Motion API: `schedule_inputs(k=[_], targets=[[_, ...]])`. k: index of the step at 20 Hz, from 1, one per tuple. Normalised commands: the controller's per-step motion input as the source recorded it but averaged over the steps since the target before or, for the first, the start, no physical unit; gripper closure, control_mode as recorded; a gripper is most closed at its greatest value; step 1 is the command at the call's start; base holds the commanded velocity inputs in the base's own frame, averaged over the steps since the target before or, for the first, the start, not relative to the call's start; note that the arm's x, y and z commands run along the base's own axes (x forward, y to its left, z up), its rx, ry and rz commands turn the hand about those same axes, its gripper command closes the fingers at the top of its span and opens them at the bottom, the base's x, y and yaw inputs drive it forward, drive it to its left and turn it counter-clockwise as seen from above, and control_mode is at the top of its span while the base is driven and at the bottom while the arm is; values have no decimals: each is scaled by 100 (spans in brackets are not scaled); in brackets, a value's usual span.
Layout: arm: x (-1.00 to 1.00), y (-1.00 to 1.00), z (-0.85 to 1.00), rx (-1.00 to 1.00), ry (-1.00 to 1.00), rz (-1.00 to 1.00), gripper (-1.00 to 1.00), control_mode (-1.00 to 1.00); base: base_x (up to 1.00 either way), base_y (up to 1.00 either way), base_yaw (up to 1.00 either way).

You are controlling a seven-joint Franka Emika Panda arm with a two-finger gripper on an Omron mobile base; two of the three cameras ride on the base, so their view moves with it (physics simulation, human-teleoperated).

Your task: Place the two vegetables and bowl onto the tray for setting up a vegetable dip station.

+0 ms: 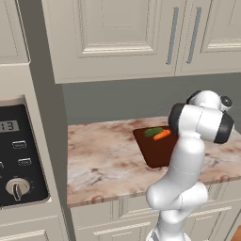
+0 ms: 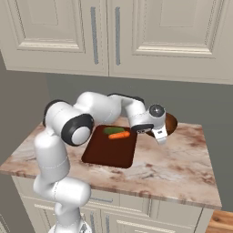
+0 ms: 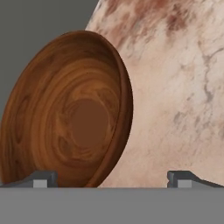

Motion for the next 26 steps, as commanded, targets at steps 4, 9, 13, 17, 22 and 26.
schedule_inputs(k=[4, 9, 13, 17, 22, 26], targets=[[14, 0, -8, 0, 0, 0, -100, -100, 0, 0, 0], [0, 0, -17, 0, 0, 0, -100, -100, 0, 0, 0], [0, 0, -18, 0, 0, 0, -100, -100, 0, 0, 0], [7, 0, -9, 0, 0, 0, -100, -100, 0, 0, 0], [12, 0, -2, 0, 0, 0, -100, -100, 0, 0, 0], [16, 0, -2, 0, 0, 0, -100, -100, 0, 0, 0]])
